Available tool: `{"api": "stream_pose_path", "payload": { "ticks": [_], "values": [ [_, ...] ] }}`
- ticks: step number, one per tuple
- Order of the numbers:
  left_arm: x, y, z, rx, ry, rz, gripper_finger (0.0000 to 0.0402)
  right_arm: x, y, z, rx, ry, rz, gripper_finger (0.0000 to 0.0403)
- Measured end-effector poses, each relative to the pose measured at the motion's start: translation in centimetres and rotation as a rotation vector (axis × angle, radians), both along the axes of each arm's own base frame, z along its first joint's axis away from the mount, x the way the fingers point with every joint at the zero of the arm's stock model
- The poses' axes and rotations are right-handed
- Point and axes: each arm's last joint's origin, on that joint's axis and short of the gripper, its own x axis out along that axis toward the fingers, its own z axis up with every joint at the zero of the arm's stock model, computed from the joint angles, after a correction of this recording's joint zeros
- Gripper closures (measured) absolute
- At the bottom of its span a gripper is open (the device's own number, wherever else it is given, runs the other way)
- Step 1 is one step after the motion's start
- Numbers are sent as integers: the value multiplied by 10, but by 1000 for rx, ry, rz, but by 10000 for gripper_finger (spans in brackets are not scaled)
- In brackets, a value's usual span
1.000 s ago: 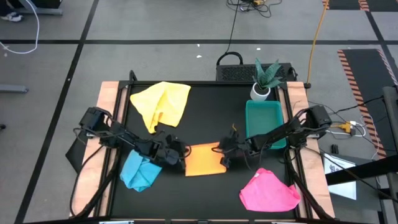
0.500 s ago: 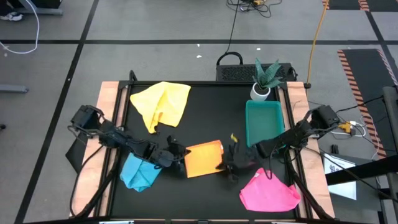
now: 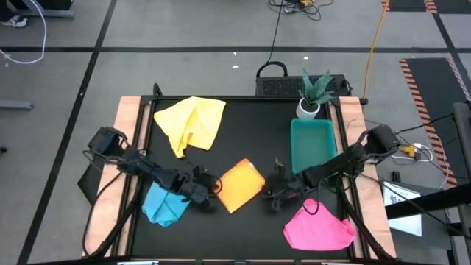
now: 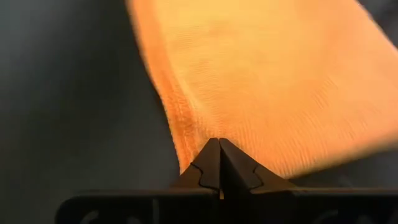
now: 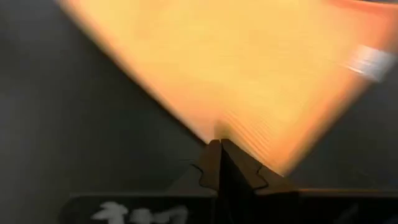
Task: Fold microfiber towels
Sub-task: Fold the orange microfiber cloth
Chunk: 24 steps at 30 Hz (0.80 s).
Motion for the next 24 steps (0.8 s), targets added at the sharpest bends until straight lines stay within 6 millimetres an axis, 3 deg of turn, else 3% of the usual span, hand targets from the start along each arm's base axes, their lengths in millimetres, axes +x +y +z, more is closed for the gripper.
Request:
{"api": "stream_pose_path", "payload": {
  "ticks": [4, 11, 15, 20, 24],
  "values": [
    [-9, -16, 11, -11, -66, 30, 390, -3, -5, 16, -10, -65, -85, 399],
    [1, -26, 29, 29, -288, 21, 397, 13, 19, 31, 176, -299, 84, 399],
    [12, -20, 24, 34, -314, -47, 391, 23, 30, 20, 188, -364, 133, 399],
    [20, -10, 4, -28, -240, -103, 398, 39, 40, -2, 254, -403, 201, 399],
    [22, -10, -8, -89, -195, -137, 387, 65, 49, -8, 255, -412, 234, 399]
  ]
}}
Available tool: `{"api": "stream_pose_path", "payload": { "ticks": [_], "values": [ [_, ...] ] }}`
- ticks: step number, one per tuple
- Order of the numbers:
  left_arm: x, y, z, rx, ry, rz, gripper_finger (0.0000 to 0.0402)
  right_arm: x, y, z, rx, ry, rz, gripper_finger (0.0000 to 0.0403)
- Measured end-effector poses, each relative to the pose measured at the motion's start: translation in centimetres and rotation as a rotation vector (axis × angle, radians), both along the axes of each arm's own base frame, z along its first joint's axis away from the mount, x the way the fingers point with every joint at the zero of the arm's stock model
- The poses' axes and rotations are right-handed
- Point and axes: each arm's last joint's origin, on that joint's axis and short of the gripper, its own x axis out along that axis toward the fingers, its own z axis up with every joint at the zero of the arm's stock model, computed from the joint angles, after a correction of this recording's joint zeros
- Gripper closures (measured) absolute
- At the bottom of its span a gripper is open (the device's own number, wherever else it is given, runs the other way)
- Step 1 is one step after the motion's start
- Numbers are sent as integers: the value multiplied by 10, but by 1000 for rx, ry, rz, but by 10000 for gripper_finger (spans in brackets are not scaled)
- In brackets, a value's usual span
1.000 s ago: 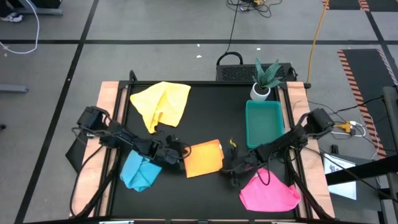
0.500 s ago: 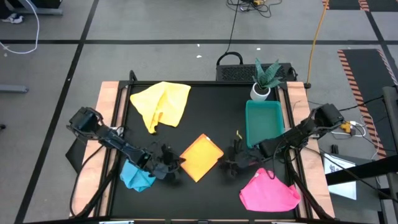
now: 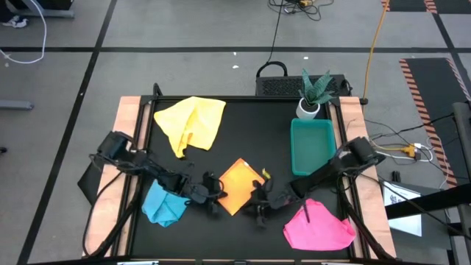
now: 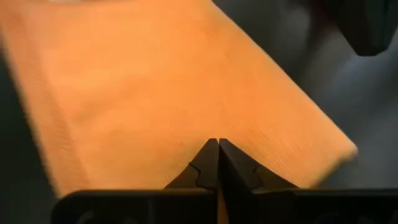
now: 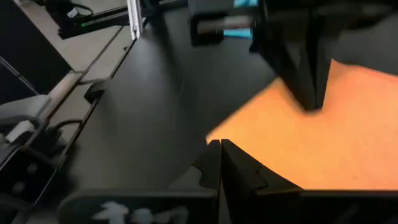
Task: Fold microfiber towels
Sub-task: Fold the orange microfiber cloth
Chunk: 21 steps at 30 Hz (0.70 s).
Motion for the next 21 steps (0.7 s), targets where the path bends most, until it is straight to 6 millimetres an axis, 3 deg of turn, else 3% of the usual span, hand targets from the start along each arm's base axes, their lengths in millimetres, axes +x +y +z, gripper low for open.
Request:
{"api": "stream_pose_path", "payload": {
  "ticks": [7, 14, 18, 21],
  "values": [
    [0, -1, -3, -33, 21, -12, 398, 32, 10, -10, -65, 38, -17, 399],
    [-1, -1, 5, -42, 4, -11, 382, 22, 13, -21, -67, 241, 67, 399],
    [-1, -2, 13, -43, -26, -25, 392, 17, 17, -15, -116, 248, 159, 399],
    [-2, -4, 16, -26, -36, -46, 398, 12, 21, 1, -146, 220, 203, 399]
  ]
}}
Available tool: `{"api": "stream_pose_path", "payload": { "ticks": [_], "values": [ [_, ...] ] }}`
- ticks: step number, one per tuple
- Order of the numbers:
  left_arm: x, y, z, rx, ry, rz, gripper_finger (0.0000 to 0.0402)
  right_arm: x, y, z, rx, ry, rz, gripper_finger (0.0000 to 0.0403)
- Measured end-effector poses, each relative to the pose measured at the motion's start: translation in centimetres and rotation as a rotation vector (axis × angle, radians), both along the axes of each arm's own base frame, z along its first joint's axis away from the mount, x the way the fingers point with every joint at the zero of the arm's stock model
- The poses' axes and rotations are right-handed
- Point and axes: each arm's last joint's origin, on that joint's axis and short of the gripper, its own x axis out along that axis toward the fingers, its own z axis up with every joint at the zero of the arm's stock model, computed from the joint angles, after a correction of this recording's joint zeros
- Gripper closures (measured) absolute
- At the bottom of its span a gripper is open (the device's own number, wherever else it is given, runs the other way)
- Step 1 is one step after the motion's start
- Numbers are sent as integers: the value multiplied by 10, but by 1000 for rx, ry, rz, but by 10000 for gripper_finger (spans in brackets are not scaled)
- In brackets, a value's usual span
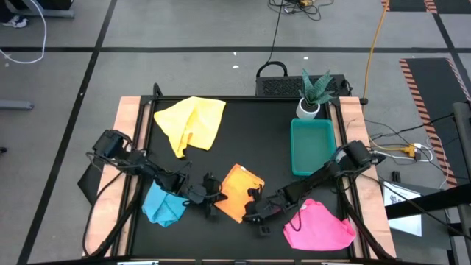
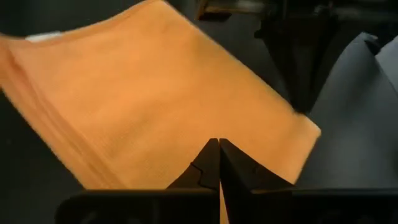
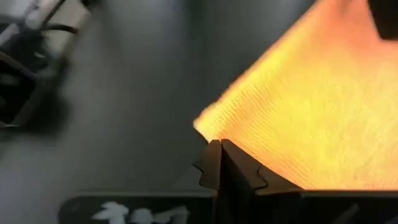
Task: Fold microfiber towels
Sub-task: Fold the orange microfiber cloth
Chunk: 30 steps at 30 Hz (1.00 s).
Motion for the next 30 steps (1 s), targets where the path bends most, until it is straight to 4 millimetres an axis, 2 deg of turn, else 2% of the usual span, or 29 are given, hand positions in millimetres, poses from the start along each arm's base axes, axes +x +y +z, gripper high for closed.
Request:
{"api": "stream_pose_path", "payload": {
  "ticks": [4, 8, 10, 13, 16, 19, 24, 30],
  "values": [
    [-3, 0, -5, 11, 49, 4, 386, -2, 4, 22, 18, -88, 22, 399],
    [-7, -4, -7, -3, 79, 9, 384, 4, 4, 27, 71, -162, 4, 399],
    [-8, -8, -6, 0, 68, 10, 390, 8, 3, 21, 80, -169, -8, 399],
    [-11, -13, -6, 23, 55, 29, 398, 12, 0, 1, 86, -122, -36, 399],
    [-12, -15, -6, 39, 44, 44, 391, 12, -2, -14, 103, -49, -40, 399],
    [-11, -14, -5, 40, 39, 50, 382, 6, -1, -21, 91, 36, -2, 399],
    [-10, -11, -5, 69, 31, 56, 395, -8, 8, -12, 28, 104, 63, 399],
    [-6, -13, 2, 67, -52, 51, 388, -27, 16, 12, -38, 143, 104, 399]
  ]
}}
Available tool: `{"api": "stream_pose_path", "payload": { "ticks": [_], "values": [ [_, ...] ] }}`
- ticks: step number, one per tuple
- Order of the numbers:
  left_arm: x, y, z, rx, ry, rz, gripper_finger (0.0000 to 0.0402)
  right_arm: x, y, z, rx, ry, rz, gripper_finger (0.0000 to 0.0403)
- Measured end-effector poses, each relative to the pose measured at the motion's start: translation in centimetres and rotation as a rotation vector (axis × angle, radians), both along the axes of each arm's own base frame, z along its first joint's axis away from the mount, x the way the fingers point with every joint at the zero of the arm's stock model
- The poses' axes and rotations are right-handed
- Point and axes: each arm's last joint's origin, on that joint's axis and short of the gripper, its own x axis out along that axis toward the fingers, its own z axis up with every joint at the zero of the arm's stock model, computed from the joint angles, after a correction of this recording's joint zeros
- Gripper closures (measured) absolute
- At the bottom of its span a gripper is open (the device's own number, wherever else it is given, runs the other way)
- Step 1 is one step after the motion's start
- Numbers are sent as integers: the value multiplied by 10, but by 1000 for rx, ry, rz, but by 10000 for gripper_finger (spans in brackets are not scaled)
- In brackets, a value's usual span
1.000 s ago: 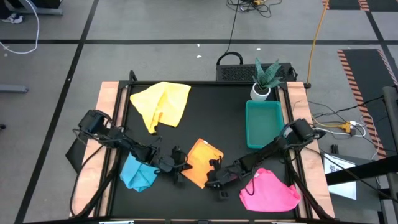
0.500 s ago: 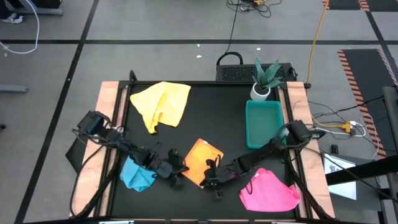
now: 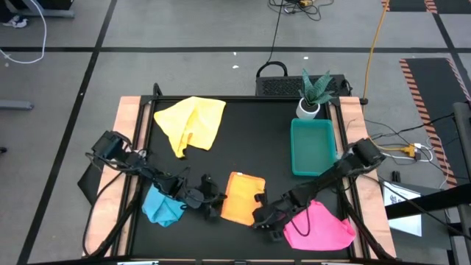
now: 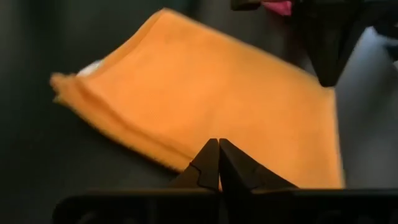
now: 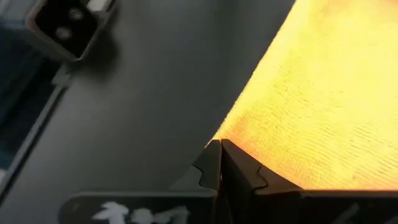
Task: Fold microfiber towels
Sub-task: Fold the orange microfiber cloth
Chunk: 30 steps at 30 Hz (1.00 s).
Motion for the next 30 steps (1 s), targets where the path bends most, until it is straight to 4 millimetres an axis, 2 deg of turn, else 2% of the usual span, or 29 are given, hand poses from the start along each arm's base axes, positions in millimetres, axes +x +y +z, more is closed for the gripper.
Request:
{"api": "stream_pose_path", "payload": {
  "ticks": [4, 8, 11, 15, 18, 21, 25, 30],
  "values": [
    [2, -5, 7, 28, -79, -49, 382, -1, 6, 16, -56, -135, -64, 399],
    [5, -6, 9, 58, -124, -72, 391, 8, 4, 17, -27, -209, -145, 399],
    [6, -5, 0, 78, -99, -75, 398, 9, 2, 5, -29, -155, -127, 399],
    [6, -5, -21, 55, -29, -49, 386, 5, 3, -8, -28, -50, -60, 399],
    [6, -5, -34, 19, 9, -27, 382, -1, 6, -12, -20, 18, -39, 399],
    [6, -6, -36, -30, 23, -46, 386, -8, 10, -9, -32, 43, -32, 399],
    [2, -11, -27, -45, 10, -66, 398, -14, 17, -1, -20, 25, -6, 399],
    [6, -9, -7, -36, -92, -54, 387, -9, 25, 11, 5, -115, 60, 399]
  ]
}}
